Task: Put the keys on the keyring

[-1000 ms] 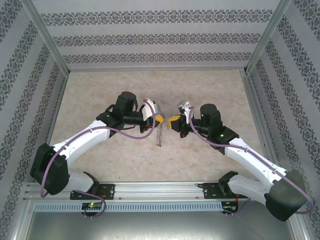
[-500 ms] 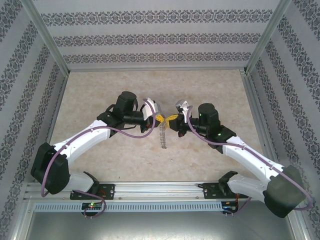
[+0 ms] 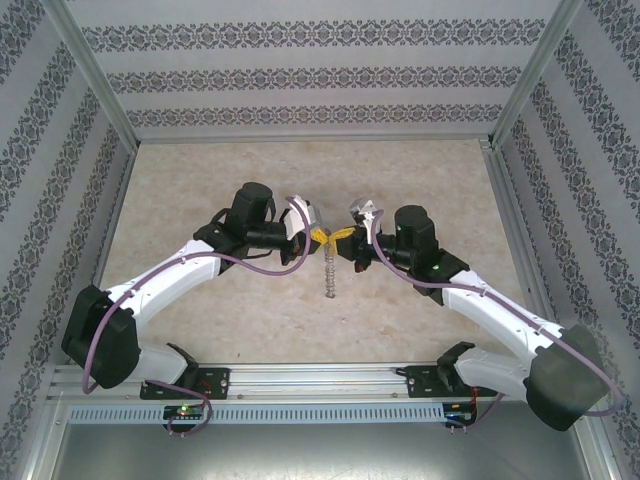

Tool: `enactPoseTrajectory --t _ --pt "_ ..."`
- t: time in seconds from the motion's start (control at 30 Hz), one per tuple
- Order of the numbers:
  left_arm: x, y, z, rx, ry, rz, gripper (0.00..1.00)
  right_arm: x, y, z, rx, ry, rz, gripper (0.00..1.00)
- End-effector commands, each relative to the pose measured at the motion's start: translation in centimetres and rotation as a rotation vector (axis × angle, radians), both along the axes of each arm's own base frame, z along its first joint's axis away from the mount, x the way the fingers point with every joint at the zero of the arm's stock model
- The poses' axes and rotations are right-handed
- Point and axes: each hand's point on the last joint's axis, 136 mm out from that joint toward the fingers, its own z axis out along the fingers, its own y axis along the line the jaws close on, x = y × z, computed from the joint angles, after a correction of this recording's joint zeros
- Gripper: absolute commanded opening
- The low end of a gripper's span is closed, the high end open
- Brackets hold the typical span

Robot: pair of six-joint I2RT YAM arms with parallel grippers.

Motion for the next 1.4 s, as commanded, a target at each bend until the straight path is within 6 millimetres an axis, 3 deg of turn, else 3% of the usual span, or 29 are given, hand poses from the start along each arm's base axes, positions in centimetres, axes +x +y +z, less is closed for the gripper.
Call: enactPoseTrajectory --t 0.0,0.83,1.13,1.3,1.37 --pt "-0.6 -0.9 2.2 -0.072 -0.019 -0.058 0.00 0.8 0.2 1.0 0.033 -0.035 -0.013 0.00" --pt "-0.7 -0.9 3.1 -0.097 -0.030 -0.057 0.00 1.4 -1.7 -1.2 0.026 0.013 -0.077 0.00" --pt "-0.4 -0.9 3.8 -0.121 -0.052 -0.041 0.00 0.3 -1.3 -1.8 0.037 0.057 -0.021 0.00" --pt "-0.3 -0.9 3.9 -0.121 -0.056 -0.035 0.00 -0.2 -1.9 -1.6 0.058 0.076 -0.015 0.37" --pt "-0.3 -0.9 3.8 -0.121 -0.057 -0.035 0.00 -0.2 -2.4 -0.9 0.076 0.070 -0.025 0.40"
